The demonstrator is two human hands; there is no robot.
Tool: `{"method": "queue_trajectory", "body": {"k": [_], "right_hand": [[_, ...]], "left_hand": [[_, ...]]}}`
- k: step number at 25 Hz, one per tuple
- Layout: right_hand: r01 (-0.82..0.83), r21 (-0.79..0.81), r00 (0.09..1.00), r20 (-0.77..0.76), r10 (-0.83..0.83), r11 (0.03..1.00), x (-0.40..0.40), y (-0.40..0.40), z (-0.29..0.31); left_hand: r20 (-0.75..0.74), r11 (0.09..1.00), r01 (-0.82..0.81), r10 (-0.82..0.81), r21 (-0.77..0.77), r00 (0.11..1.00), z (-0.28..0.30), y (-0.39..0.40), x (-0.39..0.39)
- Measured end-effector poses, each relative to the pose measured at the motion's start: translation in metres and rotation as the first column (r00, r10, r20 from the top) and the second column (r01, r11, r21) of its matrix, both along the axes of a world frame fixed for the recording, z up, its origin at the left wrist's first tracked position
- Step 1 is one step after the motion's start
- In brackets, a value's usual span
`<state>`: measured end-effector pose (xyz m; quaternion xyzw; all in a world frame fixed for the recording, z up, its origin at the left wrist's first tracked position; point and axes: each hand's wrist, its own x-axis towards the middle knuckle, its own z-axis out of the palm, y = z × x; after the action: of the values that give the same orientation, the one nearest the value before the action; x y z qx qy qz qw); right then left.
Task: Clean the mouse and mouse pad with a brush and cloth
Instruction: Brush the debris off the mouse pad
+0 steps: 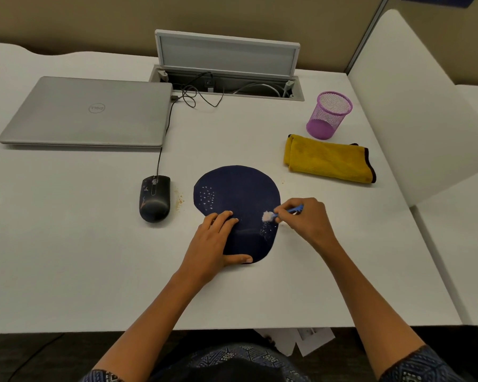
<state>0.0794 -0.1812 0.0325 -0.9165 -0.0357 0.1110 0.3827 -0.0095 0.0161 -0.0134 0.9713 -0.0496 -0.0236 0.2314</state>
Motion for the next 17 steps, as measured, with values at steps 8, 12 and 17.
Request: {"method": "queue_trajectory", "body": {"k": [8,12,17], "right_hand": [[-0.011,0.090,0.999,0.035,0.008,0.996,-0.005,-0.004,0.008],[-0.097,0.035,0.995,0.041,0.095,0.995,-0.010,0.007,0.006],[-0.039,-0.149,0.998,-0.051,0.032,0.988,-0.009,-0.015,0.012]], "left_hand": [[0.003,1.000,-0.007,0.007,-0.012,1.000,-0.001,-0.001,-0.001],[0.003,1.000,-0.010,0.010,-0.013,1.000,0.000,-0.001,0.000],[-0.003,0.999,-0.024,0.024,-0.029,1.000,0.000,-0.002,-0.001]]}}
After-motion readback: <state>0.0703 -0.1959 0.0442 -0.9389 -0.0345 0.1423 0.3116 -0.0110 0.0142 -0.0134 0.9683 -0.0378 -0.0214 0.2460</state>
